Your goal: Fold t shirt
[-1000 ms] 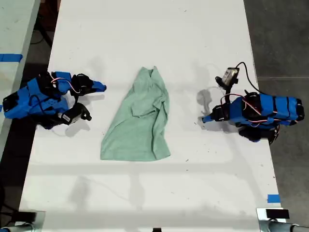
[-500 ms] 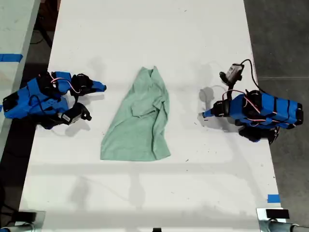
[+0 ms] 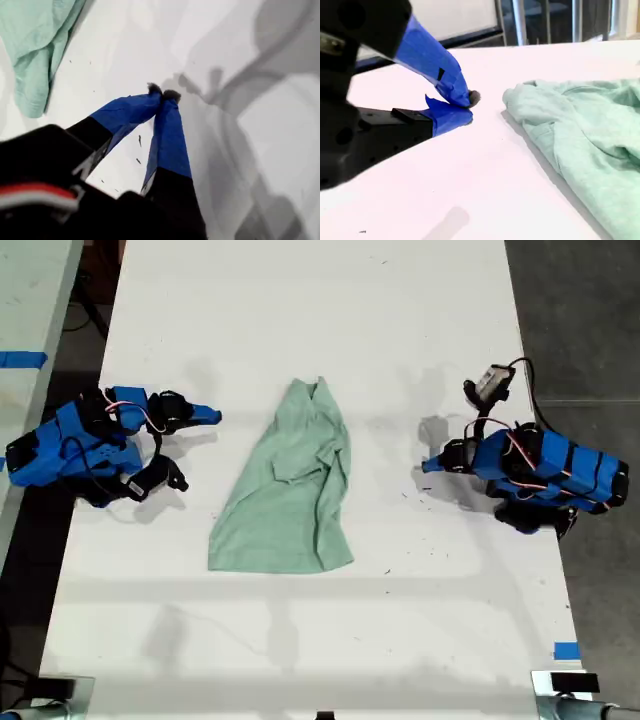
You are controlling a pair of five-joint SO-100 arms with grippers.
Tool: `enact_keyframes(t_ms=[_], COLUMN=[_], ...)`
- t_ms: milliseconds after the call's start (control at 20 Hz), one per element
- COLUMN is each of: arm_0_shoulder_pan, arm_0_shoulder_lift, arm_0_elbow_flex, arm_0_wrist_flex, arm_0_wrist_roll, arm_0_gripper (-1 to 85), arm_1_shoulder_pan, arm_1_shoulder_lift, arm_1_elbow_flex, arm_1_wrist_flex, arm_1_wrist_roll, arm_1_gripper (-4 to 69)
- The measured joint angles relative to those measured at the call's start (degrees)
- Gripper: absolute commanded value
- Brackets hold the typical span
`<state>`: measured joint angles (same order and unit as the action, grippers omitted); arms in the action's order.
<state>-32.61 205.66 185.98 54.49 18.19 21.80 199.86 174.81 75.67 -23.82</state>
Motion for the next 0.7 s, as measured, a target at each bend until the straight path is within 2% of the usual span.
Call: enact_keyframes(t_ms=[100,400,700], arm_0_shoulder_pan=[0.2,0.1,0.1], arm_0_shoulder_lift=[0.0,0.2,0.2], arm_0_elbow_flex=[-0.3,-0.3,-0.1], arm_0_wrist_flex=[0.1,0.1,0.1], arm_0_wrist_roll=[2.2,2.0,0.9], arm_0_gripper=[-0.3,-0.3,-0.3], arm_1_shoulder_pan=[0.0,1.1,1.1], arm_1_shoulder_lift=[0.0,0.0,0.0], arm_1_elbow_flex=[0.0,0.0,0.0], arm_1_wrist_flex=[0.0,-0.3,-1.4], arm_1_wrist_roll=[-0.9,-4.0,-3.8], arm_1_gripper=[0.6,0.6,0.7])
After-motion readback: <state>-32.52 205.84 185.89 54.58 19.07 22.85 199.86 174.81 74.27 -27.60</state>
